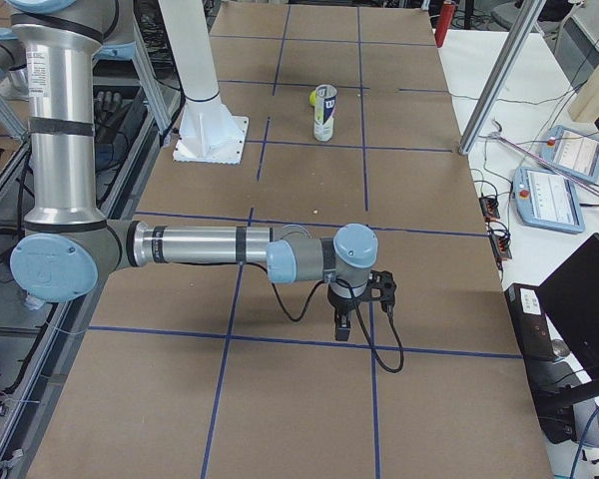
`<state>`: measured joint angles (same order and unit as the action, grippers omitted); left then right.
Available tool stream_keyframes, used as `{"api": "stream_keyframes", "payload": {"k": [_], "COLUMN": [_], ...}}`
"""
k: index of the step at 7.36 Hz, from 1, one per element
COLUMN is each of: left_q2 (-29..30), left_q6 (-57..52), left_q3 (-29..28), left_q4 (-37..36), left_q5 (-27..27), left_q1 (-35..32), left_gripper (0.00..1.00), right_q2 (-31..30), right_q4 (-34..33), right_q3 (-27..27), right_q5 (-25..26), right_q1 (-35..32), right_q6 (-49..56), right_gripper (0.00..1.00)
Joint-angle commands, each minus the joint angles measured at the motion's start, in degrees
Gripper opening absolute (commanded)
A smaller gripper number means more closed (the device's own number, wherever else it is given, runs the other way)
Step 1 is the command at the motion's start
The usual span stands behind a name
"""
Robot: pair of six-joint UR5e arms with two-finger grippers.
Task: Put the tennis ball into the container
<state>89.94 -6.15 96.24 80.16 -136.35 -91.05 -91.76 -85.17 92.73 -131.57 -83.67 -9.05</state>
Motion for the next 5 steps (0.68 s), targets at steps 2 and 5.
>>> {"api": "stream_keyframes", "payload": {"k": [2, 5], "left_q2": [3.72, 14.8], "left_q6": [1.48, 21.63], "left_q3": [2.44, 14.26], "left_q4": [-1.48, -8.68], "left_q5": [0.55, 0.56], "left_q1": [0.17, 7.5], "left_gripper": [1.0, 1.0], "right_q2": [0.0, 0.0], "right_q4": [0.0, 0.0], "right_q3": [0.0, 0.0], "right_q5": [0.0, 0.0], "right_q1": [0.0, 0.0], "right_q6": [0.0, 0.0], "right_gripper": [1.0, 1.0]}}
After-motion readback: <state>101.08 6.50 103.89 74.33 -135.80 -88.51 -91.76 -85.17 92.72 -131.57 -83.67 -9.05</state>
